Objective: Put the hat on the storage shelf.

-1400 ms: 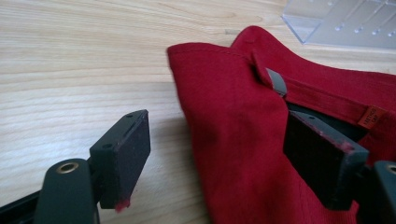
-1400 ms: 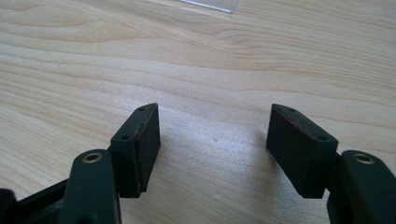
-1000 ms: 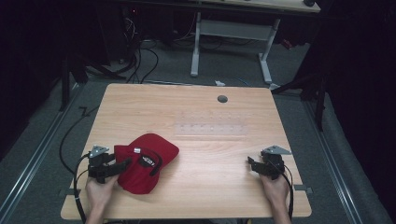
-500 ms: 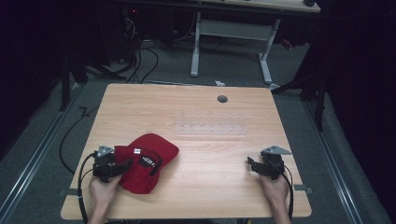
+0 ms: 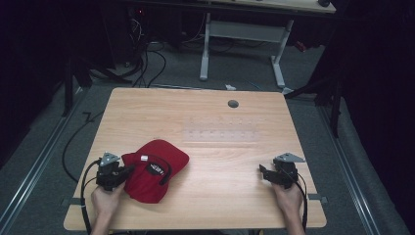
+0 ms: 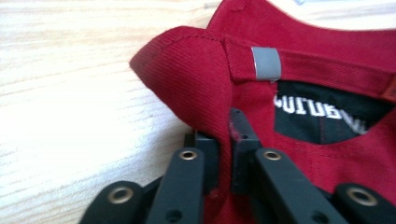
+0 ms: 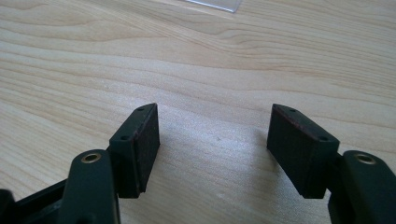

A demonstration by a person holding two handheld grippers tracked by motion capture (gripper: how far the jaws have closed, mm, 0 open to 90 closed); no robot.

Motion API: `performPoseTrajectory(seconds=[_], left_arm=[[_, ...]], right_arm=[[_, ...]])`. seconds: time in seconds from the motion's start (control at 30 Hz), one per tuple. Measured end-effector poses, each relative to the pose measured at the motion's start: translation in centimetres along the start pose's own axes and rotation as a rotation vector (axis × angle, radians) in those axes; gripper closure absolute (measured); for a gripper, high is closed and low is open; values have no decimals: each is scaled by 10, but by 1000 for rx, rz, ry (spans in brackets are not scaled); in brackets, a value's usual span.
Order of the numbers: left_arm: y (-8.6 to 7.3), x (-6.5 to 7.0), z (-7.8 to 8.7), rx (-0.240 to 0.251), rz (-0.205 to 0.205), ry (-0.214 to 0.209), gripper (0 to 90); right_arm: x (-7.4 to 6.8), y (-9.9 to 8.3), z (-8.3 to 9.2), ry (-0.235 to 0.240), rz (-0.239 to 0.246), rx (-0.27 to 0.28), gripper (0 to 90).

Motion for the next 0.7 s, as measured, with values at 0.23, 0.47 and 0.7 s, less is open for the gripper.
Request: performPoseTrajectory(seconds=[0.23,0.47,0.7], left_arm=[[15,23,15,22,37,-107,878],[31,56,28,35,8,-189,880],[40,79,35,32,-6,-248,881]], right_arm=[[0,0,0,0,-1,0,347],[0,0,0,0,-1,0,347],[0,0,0,0,0,-1,347]])
Point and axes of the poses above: each handheld gripper's, and its own axes: z roughly backward along the jaws, y roughly out of its top, x roughly to its right, the point moved 10 cm from there along -z, roughly forward along the jaws, and after that the axes turned 7 degrees about -x, right-handed, at the moved point
